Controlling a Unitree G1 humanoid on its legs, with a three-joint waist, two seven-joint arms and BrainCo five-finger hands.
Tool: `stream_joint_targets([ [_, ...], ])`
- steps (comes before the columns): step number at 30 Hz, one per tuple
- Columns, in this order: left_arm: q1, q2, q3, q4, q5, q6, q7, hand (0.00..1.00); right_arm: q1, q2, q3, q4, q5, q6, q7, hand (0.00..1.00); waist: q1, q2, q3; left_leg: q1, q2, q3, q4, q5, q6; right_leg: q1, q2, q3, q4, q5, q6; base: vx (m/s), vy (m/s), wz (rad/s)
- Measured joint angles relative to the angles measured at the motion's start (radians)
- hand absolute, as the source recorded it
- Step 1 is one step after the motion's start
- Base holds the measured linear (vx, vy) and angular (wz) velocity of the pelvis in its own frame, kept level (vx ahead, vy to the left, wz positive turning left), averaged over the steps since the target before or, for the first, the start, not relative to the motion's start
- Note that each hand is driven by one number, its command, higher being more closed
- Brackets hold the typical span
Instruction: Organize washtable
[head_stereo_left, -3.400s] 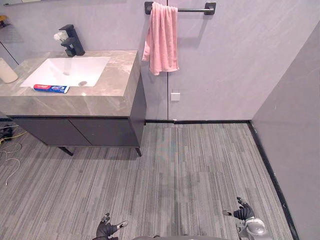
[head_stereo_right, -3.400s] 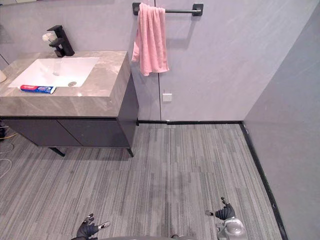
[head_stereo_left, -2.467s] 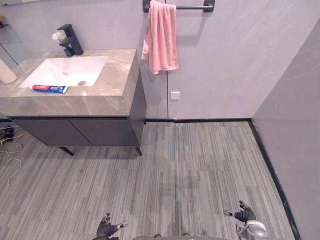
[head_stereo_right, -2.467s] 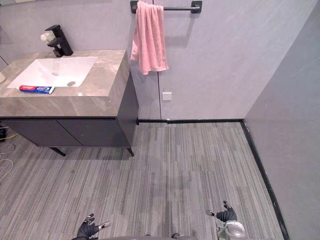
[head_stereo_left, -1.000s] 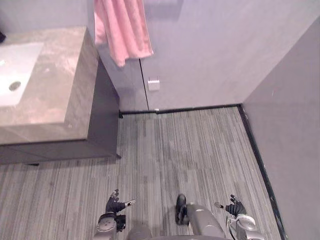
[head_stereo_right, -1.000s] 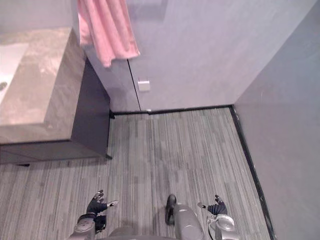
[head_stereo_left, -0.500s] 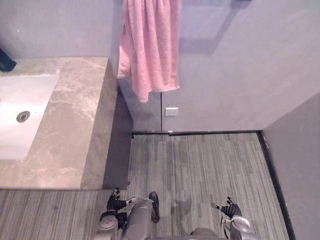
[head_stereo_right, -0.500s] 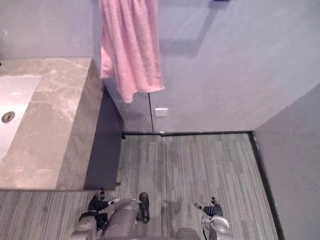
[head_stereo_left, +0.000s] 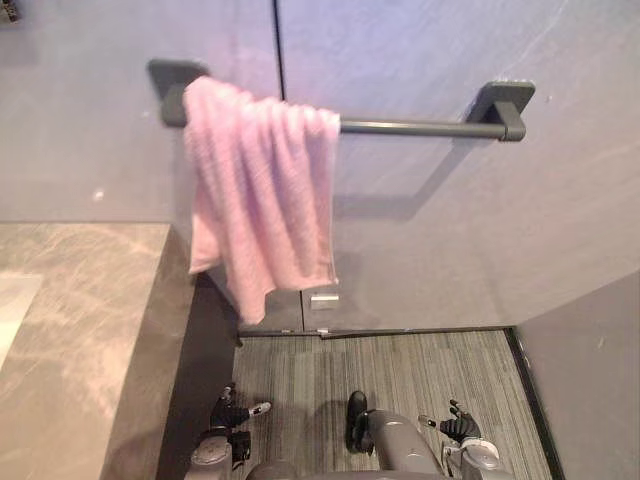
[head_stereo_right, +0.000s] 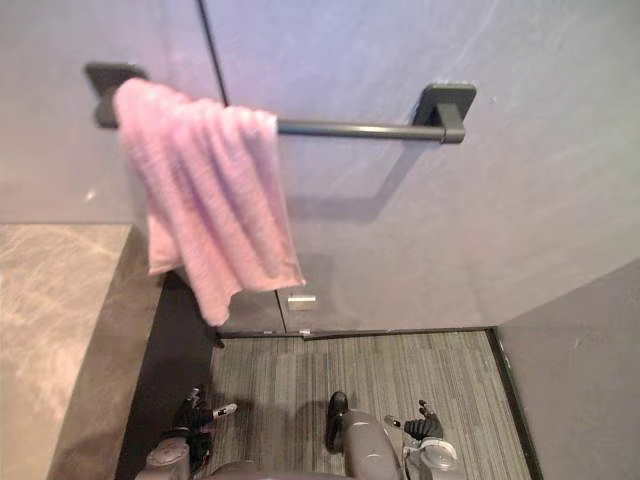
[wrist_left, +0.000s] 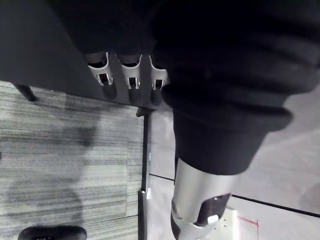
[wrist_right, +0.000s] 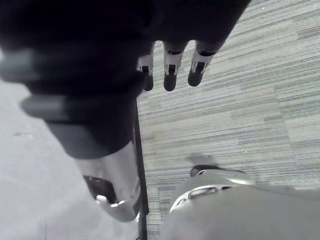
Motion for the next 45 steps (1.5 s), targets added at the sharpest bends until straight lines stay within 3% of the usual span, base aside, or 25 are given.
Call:
stream_joint_targets([
  [1, -0.001, -0.018, 0.017, -0.008, 0.000, 0.000, 0.000, 0.00, 0.006, -0.002, 0.002, -0.005, 0.001, 0.001, -0.001, 0.00, -0.001, 0.006, 0.000, -0.062, 0.025, -0.008, 0.146, 0.033, -0.019, 0.042, 0.011, -0.010, -0.026, -0.008, -0.007, 0.36, -0.173, 0.45],
  [2, 0.006, -0.033, 0.028, -0.020, 0.000, 0.000, 0.000, 0.00, 0.014, 0.009, 0.004, -0.011, 0.001, 0.002, -0.003, 0.00, 0.011, 0.008, 0.003, -0.137, 0.084, 0.005, 0.346, 0.034, -0.017, 0.127, 0.031, -0.021, -0.082, -0.011, -0.014, 0.41, -0.168, 0.28],
  [4, 0.010, -0.054, 0.028, -0.027, 0.000, 0.000, 0.001, 0.00, 0.027, 0.018, 0.001, -0.039, 0.007, -0.003, -0.006, 0.00, 0.035, 0.000, 0.001, -0.194, 0.114, 0.062, 0.390, 0.020, 0.003, 0.215, 0.029, -0.027, -0.138, -0.012, -0.017, 0.31, -0.102, 0.08],
  [5, 0.009, -0.059, 0.026, -0.028, 0.000, -0.001, 0.001, 0.00, 0.025, 0.017, 0.000, -0.043, 0.009, -0.005, -0.006, 0.00, 0.035, -0.003, 0.001, -0.208, 0.110, 0.073, 0.366, 0.017, 0.009, 0.228, 0.025, -0.024, -0.152, -0.012, -0.017, 0.19, -0.043, -0.05],
  [8, 0.014, -0.055, 0.024, -0.028, 0.000, 0.000, 0.003, 0.00, 0.001, 0.015, 0.000, -0.040, 0.011, -0.014, -0.007, 0.00, 0.036, 0.013, -0.007, -0.245, 0.073, 0.049, 0.058, 0.027, 0.014, 0.259, 0.021, -0.001, -0.189, -0.012, -0.002, 0.16, 0.059, -0.20],
  [9, 0.019, -0.054, 0.024, -0.023, -0.001, 0.000, 0.004, 0.00, 0.000, 0.014, -0.001, -0.036, 0.011, -0.014, -0.007, 0.00, 0.036, 0.035, -0.008, -0.242, 0.050, 0.009, -0.093, 0.122, 0.017, 0.258, 0.029, 0.013, -0.188, -0.018, 0.017, 0.22, 0.166, -0.31],
  [12, 0.023, -0.036, 0.024, -0.013, -0.002, 0.002, 0.004, 0.00, 0.022, 0.029, -0.001, -0.019, 0.009, -0.011, -0.008, 0.00, 0.039, 0.013, -0.012, -0.197, 0.010, 0.027, -0.150, 0.131, 0.024, 0.271, -0.010, 0.042, -0.209, -0.017, 0.056, 0.15, 0.134, -0.14],
  [15, 0.032, -0.028, 0.023, -0.004, -0.001, 0.002, 0.003, 0.00, 0.029, 0.028, -0.001, -0.008, 0.006, -0.012, -0.008, 0.00, 0.036, 0.013, -0.012, -0.150, -0.021, 0.043, -0.206, 0.143, 0.041, 0.291, -0.028, 0.056, -0.221, -0.019, 0.068, 0.09, 0.081, -0.07],
  [29, 0.051, -0.010, 0.023, 0.013, -0.005, 0.001, 0.027, 0.00, 0.033, 0.008, 0.003, 0.039, -0.005, -0.020, -0.008, 0.00, 0.034, -0.003, -0.042, -0.035, -0.051, 0.038, -0.416, 0.251, 0.039, 0.322, -0.028, 0.052, -0.246, -0.011, 0.067, -0.01, -0.009, 0.01],
  [32, 0.054, -0.012, 0.015, -0.127, -0.023, 0.006, 0.051, 0.00, 0.037, 0.000, 0.015, 0.037, -0.012, -0.023, -0.008, 0.00, 0.037, -0.005, -0.045, -0.027, -0.053, 0.024, -0.423, 0.258, 0.041, 0.337, -0.029, 0.040, -0.268, 0.002, 0.067, -0.08, 0.002, 0.14],
  [34, 0.093, -0.002, -0.040, -0.375, -0.013, -0.036, 0.105, 0.00, 0.039, -0.004, 0.047, 0.030, -0.012, -0.027, -0.019, 0.00, 0.032, -0.008, -0.048, -0.029, -0.066, -0.015, -0.455, 0.284, 0.045, 0.345, -0.042, 0.009, -0.279, 0.005, 0.069, -0.11, 0.016, 0.43],
  [39, 0.289, -0.060, -0.051, -0.800, -0.009, -0.048, 0.077, 0.00, 0.040, -0.007, 0.044, 0.024, -0.012, -0.028, -0.027, 0.00, 0.039, 0.008, -0.056, -0.054, -0.085, -0.071, -0.450, 0.287, 0.047, 0.343, -0.057, -0.038, -0.277, -0.012, 0.089, -0.03, 0.008, 0.31],
  [40, 0.307, -0.062, -0.052, -0.821, -0.009, -0.051, 0.069, 0.00, 0.040, -0.008, 0.043, 0.024, -0.013, -0.028, -0.027, 0.00, 0.040, 0.011, -0.059, -0.056, -0.087, -0.074, -0.450, 0.287, 0.047, 0.343, -0.059, -0.041, -0.277, -0.013, 0.090, 0.01, 0.020, 0.28],
  [42, 0.327, -0.061, -0.052, -0.833, -0.013, -0.062, 0.066, 0.00, 0.039, -0.006, 0.044, 0.024, -0.015, -0.026, -0.026, 0.00, 0.075, 0.029, -0.069, -0.058, -0.090, -0.083, -0.450, 0.286, 0.048, 0.345, -0.058, -0.052, -0.272, -0.021, 0.096, 0.04, -0.001, 0.16],
  [45, 0.327, -0.059, -0.053, -0.875, -0.023, -0.066, 0.066, 0.00, 0.034, 0.003, 0.047, 0.017, -0.024, -0.026, -0.026, 0.00, 0.090, 0.029, -0.072, -0.059, -0.091, -0.098, -0.447, 0.286, 0.048, 0.346, -0.057, -0.062, -0.255, -0.029, 0.089, 0.05, -0.025, 0.12],
])
